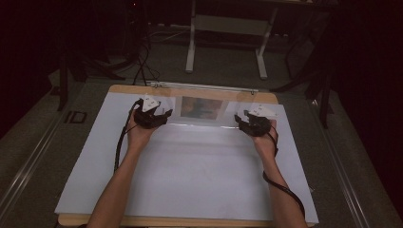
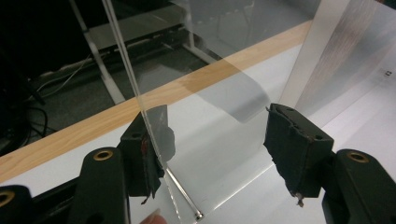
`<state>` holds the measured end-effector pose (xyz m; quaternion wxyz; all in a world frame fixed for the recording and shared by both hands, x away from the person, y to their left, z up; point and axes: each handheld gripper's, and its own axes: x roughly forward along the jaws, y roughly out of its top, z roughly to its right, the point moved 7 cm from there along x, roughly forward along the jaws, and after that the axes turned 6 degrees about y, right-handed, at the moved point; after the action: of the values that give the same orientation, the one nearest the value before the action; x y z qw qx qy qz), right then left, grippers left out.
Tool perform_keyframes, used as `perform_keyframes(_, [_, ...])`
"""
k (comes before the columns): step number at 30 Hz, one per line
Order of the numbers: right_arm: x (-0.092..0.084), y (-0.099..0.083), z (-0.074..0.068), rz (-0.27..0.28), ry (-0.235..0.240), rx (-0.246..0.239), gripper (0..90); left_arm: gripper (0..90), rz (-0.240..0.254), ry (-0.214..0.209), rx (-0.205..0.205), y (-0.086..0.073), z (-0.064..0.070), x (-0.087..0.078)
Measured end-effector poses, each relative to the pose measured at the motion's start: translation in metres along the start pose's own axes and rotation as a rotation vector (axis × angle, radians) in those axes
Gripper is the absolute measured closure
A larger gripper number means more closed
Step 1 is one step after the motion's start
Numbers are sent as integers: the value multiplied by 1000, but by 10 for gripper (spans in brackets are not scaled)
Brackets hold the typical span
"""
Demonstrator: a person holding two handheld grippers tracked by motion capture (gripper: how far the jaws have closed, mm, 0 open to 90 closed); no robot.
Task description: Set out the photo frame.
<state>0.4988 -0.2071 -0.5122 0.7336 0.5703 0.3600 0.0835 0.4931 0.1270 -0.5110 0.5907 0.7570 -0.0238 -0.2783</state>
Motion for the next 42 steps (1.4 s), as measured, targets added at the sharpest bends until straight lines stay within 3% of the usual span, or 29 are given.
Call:
perform_keyframes(11, [-2, -2, 0, -29, -22, -3, 510, 397, -22, 9, 30, 2, 5, -2])
perform_keyframes(17, [-7, 0, -1, -27, 1, 14, 520, 397, -24, 4, 21, 5, 4, -7])
perform_keyframes(23, [-15, 5, -5, -13, 22, 41, 525, 400, -11, -21, -20, 8, 3, -15])
perform_keyframes(27, [-19, 5, -6, -22, 57, 86, 526, 414, 12, -58, -78, 14, 1, -25])
perform_keyframes(30, [-21, 6, -8, -12, 75, 112, 525, 426, 18, -60, -86, 15, 0, -29])
perform_keyframes(34, [-26, 9, -13, -2, 98, 131, 525, 435, 36, -71, -126, 17, -2, -36])
perform_keyframes(42, [-31, 8, -22, -5, 109, 138, 524, 436, 37, -68, -133, 12, -1, -45])
